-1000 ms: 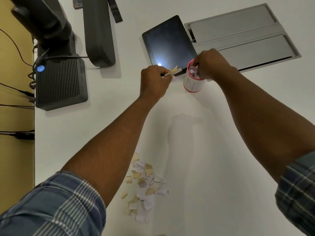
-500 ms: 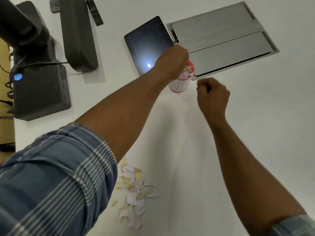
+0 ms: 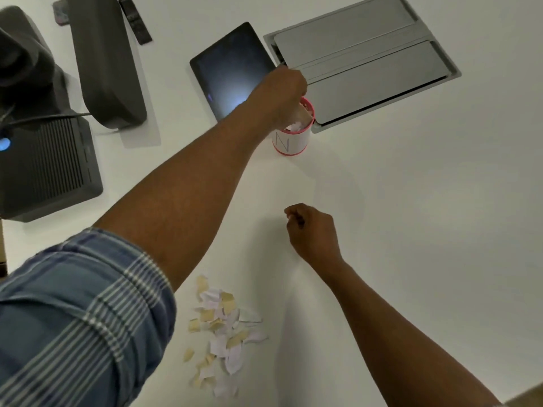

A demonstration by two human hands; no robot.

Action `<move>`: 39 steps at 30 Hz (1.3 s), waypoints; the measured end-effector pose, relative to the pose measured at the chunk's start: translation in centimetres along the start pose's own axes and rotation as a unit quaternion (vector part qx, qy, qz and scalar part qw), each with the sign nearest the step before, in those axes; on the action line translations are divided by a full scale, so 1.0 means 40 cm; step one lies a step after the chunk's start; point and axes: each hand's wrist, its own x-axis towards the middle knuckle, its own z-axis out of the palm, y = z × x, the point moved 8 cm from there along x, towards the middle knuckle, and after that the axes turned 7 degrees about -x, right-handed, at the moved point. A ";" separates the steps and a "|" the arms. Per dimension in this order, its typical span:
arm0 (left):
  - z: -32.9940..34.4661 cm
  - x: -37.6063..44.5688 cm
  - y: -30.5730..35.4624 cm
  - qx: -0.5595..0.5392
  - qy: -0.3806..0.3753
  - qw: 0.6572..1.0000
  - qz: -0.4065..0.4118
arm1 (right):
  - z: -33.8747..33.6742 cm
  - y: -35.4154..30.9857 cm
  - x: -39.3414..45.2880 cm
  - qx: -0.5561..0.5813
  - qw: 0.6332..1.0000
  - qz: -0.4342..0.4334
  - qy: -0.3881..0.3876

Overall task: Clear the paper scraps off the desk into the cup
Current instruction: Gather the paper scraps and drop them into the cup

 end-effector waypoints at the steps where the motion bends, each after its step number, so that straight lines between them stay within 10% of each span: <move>1: -0.004 -0.008 -0.004 -0.001 0.022 1.000 0.005 | 0.005 -0.006 -0.003 -0.004 1.000 -0.009 -0.002; 20: 0.166 -0.057 -0.008 0.066 -0.086 0.994 0.011 | 0.046 -0.029 -0.025 -0.035 0.998 -0.040 -0.034; 31: -0.038 -0.330 -0.097 -0.200 0.252 0.947 0.008 | 0.092 -0.087 -0.081 -0.054 0.991 -0.099 -0.070; 39: 0.087 -0.698 -0.308 -0.197 0.253 0.940 -0.118 | 0.143 -0.118 -0.196 -0.078 0.980 -0.142 -0.117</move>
